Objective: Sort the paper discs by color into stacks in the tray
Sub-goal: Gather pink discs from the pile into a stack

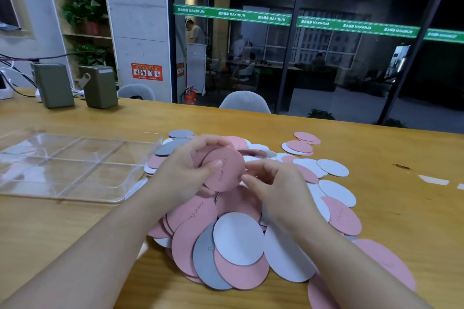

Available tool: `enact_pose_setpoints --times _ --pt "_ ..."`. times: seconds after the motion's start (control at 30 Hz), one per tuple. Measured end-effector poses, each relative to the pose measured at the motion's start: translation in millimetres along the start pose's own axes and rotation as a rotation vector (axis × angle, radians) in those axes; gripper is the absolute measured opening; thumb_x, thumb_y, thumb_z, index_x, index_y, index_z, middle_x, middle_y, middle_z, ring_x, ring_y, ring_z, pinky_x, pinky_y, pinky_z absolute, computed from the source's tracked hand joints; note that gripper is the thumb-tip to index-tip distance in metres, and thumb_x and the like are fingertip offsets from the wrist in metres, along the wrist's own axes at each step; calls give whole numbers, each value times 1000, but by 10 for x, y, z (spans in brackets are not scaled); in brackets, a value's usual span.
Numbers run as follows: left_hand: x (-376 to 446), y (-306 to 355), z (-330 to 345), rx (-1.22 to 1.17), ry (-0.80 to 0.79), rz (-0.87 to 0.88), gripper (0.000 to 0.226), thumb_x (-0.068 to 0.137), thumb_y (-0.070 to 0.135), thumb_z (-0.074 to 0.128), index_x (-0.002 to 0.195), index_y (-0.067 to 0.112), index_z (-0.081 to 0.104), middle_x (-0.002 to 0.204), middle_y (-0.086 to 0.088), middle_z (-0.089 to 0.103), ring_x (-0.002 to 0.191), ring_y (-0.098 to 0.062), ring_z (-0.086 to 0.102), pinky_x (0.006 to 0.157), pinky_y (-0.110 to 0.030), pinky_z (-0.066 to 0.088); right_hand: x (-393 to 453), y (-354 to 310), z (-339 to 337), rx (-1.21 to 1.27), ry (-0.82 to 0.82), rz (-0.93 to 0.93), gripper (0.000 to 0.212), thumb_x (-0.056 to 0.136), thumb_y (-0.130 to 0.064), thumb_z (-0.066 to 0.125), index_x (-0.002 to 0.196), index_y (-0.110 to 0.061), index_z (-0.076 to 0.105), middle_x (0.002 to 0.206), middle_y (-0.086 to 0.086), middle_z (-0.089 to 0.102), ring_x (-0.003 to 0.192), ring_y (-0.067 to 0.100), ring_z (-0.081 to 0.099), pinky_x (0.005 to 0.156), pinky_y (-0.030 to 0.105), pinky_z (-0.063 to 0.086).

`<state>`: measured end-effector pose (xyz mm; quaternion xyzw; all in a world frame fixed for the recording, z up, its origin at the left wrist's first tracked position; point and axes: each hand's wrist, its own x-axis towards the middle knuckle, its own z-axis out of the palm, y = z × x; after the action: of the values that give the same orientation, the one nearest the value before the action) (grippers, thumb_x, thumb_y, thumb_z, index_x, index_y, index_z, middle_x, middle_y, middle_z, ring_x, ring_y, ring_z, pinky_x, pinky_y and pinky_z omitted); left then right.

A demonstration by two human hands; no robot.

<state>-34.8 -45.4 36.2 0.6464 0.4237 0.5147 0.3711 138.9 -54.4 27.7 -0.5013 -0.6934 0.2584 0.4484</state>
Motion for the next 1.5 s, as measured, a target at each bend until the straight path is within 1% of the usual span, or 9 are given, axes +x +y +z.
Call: enact_pose_setpoints --times 0.17,0.33,0.47,0.8,0.9,1.13,1.27,1.4,1.5 --pt "39 -9 -75 -48 97 15 44 94 2 53 98 45 64 114 12 61 67 -29 68 58 -40 60 -27 27 -83 -457 -239 -64 28 81 -30 69 107 -23 64 98 -7 52 87 7 46 69 10 36" --pt "29 -19 -79 -42 82 7 42 94 -1 50 99 38 66 117 12 61 90 -18 65 52 -26 57 -37 23 -53 -468 -245 -99 27 83 -27 67 106 -23 55 104 -7 46 86 5 39 69 6 32" --pt "22 -39 -87 -8 41 11 40 93 -3 50 100 32 68 118 21 59 110 -14 57 53 -27 57 -65 32 -44 -382 -193 -60 12 87 -18 60 88 -19 49 79 -9 53 64 3 46 57 16 36" --pt "-24 49 -48 -54 -39 60 36 91 0 56 103 33 65 81 43 58 78 -6 68 56 -28 59 -12 35 -10 -52 132 0 14 85 -19 65 76 -17 55 71 -8 62 63 2 55 58 14 43" --pt "-40 66 -12 -50 -91 57 43 88 -4 58 106 35 63 90 35 63 70 -7 70 55 -25 58 -3 6 38 -47 130 -44 15 85 -21 66 75 -20 54 86 -10 65 71 3 59 62 17 46" --pt "-20 18 7 -78 -116 67 56 94 1 51 112 54 53 114 11 57 66 -16 70 58 -28 59 -3 -16 139 12 -92 -56 29 97 -21 45 123 -33 40 122 -15 53 109 -7 48 94 18 41" --pt "-23 -52 73 -21 -186 45 49 99 13 43 117 58 48 130 23 47 116 1 51 98 -26 45 -28 -55 177 47 -263 12 64 98 -9 35 149 -26 -1 142 -19 23 102 -25 35 75 -12 24" --pt "-24 6 25 -57 -135 -56 41 101 13 39 120 47 52 128 1 51 73 -19 67 55 -32 57 -39 -68 161 88 -321 -53 53 97 -10 39 138 -37 17 126 -18 48 93 -27 43 79 -6 31" --pt "-10 95 -63 -42 -21 -32 45 100 10 42 119 50 46 119 6 56 83 -25 68 58 -40 59 -42 -83 185 57 -232 -169 43 94 -16 50 126 -43 38 116 -31 52 108 -18 46 90 5 36"
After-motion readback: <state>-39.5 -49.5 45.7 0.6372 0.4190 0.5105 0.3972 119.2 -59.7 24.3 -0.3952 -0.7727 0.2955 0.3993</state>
